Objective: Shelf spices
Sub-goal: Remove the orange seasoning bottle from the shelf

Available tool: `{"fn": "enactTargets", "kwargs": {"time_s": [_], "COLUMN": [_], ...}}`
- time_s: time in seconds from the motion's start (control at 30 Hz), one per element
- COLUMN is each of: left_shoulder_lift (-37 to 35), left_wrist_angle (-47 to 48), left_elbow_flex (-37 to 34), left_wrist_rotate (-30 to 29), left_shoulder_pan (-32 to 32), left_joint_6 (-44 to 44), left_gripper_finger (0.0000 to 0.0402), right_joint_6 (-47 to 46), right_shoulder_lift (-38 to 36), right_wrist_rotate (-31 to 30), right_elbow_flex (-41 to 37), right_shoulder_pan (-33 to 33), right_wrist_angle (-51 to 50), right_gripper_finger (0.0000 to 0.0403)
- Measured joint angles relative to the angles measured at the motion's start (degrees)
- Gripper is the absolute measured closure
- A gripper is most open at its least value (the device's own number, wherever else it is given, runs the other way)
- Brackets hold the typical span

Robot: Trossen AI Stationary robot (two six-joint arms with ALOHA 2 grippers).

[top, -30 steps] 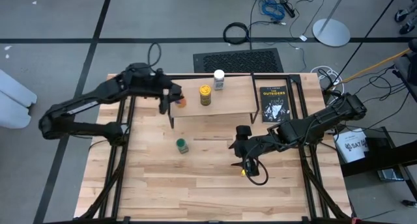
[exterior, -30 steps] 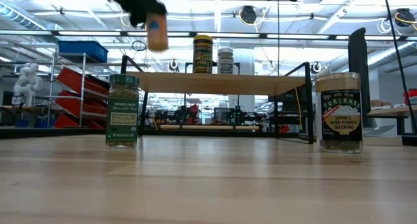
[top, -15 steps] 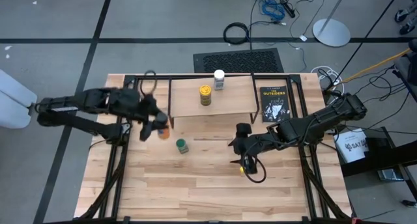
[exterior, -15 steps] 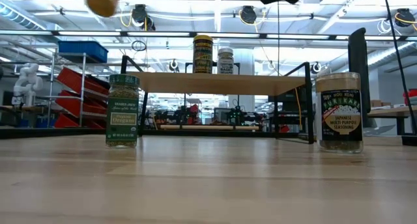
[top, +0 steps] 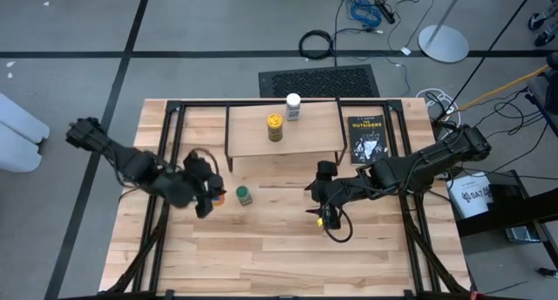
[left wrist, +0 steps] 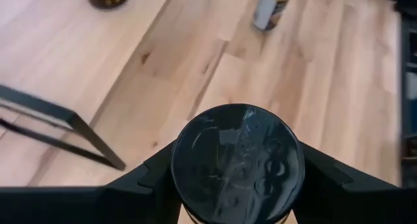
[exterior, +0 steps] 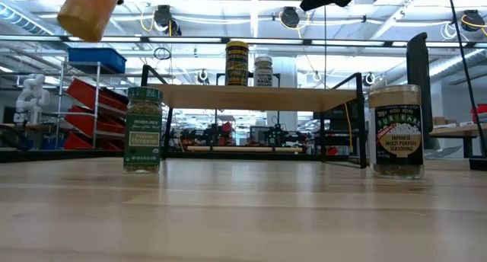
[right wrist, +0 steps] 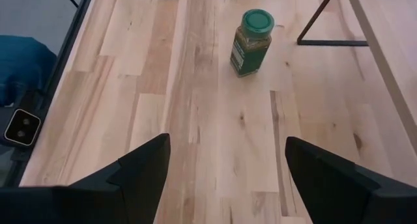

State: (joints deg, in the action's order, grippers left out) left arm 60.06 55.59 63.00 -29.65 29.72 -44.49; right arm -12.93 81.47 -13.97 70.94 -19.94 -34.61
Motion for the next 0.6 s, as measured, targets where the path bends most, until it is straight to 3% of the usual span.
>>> {"fn": "enactTargets", "kwargs": {"time_s": [0.27, 0.6], "left_shoulder_lift": [6.79, 13.33], "left_wrist_angle": [-3.84, -10.27], "left_elbow_flex": [-7.53, -14.3], "left_wrist_rotate": [-10.38, -17.76], "left_shoulder_pan": [6.29, 10.34], "left_joint_6": [-9.77, -21.06], "left_gripper_finger": [0.0186, 0.0186], "right_joint_6": [0.04, -0.04], "right_shoulder_lift": [0.0, 0.0], "right_wrist_rotate": [-0.25, -1.39], "right_elbow_flex": [0.0, 0.0], "right_shoulder_pan": [-0.02, -0.02], "right_wrist_angle": [0.04, 0.07], "right_gripper_finger": [0.0111, 0.0111]}}
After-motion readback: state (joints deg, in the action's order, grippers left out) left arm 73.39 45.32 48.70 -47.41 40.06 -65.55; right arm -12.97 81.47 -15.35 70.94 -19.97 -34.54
